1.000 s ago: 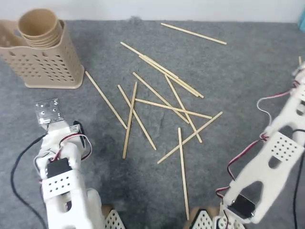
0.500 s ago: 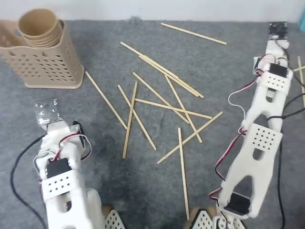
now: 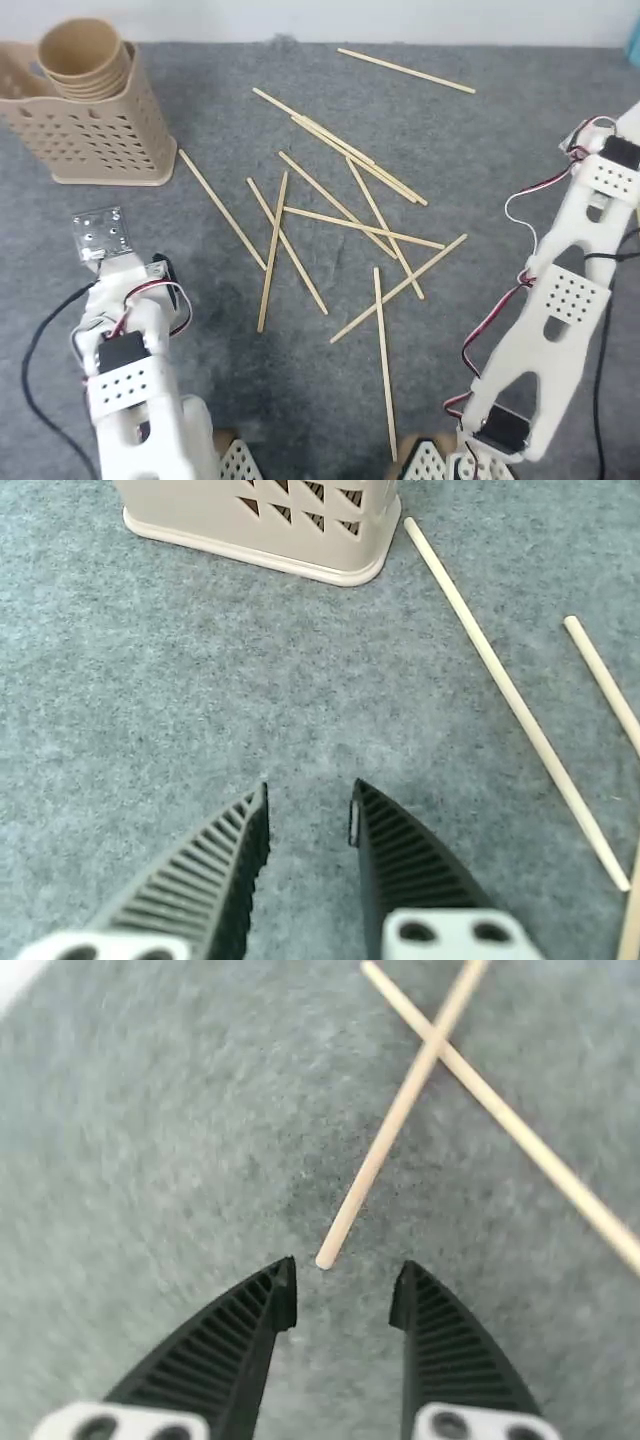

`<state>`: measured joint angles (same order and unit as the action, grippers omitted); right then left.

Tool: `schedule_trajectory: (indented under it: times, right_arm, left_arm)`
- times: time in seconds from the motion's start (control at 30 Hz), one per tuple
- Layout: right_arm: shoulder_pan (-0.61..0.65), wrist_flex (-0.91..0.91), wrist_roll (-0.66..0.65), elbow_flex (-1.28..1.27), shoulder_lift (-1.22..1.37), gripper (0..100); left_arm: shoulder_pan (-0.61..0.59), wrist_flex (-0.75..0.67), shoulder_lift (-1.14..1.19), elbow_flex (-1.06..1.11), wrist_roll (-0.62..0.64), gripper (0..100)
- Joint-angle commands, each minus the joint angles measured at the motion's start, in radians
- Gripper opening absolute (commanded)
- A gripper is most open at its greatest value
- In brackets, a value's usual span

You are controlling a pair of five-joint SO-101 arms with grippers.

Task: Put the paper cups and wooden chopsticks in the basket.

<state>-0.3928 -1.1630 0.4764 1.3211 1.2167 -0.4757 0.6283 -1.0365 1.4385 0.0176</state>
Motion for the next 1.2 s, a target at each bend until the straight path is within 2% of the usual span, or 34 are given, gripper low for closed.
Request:
schedule_trajectory:
  times: [0.0, 0.17, 0.27, 0.4, 0.5, 0.67, 0.9, 1.17]
  right_arm:
    - [-0.007, 0.028, 0.158, 0.068, 0.018, 13.5]
    - [-0.008, 0.223, 0.17, 0.068, 0.125, 13.4]
    - [-0.007, 0.278, 0.143, 0.068, 0.168, 13.3]
    - [-0.002, 0.291, 0.097, 0.068, 0.18, 11.7]
    - [-0.002, 0.291, 0.06, 0.069, 0.173, 0.0]
    - [-0.015, 0.232, 0.025, 0.069, 0.136, 0.8]
    - [-0.005, -0.061, -0.278, 0.069, -0.012, 0.6]
    - [0.044, -0.157, -0.552, 0.069, -0.087, 0.6]
  left_arm:
    - [-0.002, -0.023, -0.021, -0.01, -0.008, 12]
    - [-0.002, -0.021, -0.021, -0.01, -0.015, 12]
    - [-0.002, -0.021, -0.021, -0.01, -0.043, 12]
    - [-0.002, -0.023, -0.021, -0.01, -0.043, 12]
    - [-0.002, -0.023, -0.021, -0.01, -0.043, 12]
    - [-0.002, -0.023, -0.021, -0.01, -0.043, 12]
    - [-0.002, -0.023, -0.021, -0.01, -0.043, 12]
    - [-0.002, -0.023, -0.021, -0.01, -0.044, 12]
